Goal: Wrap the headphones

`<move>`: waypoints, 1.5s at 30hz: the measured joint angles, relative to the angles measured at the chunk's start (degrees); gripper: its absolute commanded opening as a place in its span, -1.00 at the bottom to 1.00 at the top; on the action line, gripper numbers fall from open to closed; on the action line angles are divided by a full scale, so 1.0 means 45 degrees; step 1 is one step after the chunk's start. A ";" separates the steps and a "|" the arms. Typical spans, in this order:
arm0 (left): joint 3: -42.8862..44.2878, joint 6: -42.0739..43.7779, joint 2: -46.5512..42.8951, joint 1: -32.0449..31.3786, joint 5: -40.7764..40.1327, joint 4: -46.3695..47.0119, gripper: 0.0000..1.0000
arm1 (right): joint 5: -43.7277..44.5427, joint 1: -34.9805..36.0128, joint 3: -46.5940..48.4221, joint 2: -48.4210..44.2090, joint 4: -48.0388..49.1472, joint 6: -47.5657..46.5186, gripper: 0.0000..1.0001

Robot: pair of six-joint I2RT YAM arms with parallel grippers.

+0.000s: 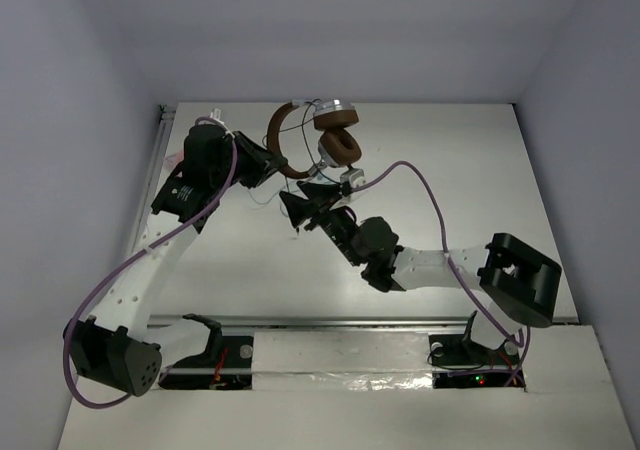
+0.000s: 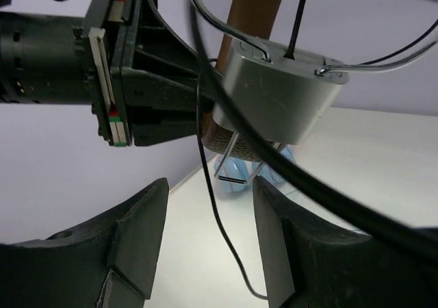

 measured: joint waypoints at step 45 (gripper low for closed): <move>0.1243 -0.0806 0.0627 0.0933 0.1671 0.1812 -1.00 | 0.2064 0.1258 -0.3390 -0.1613 0.1059 0.1035 0.61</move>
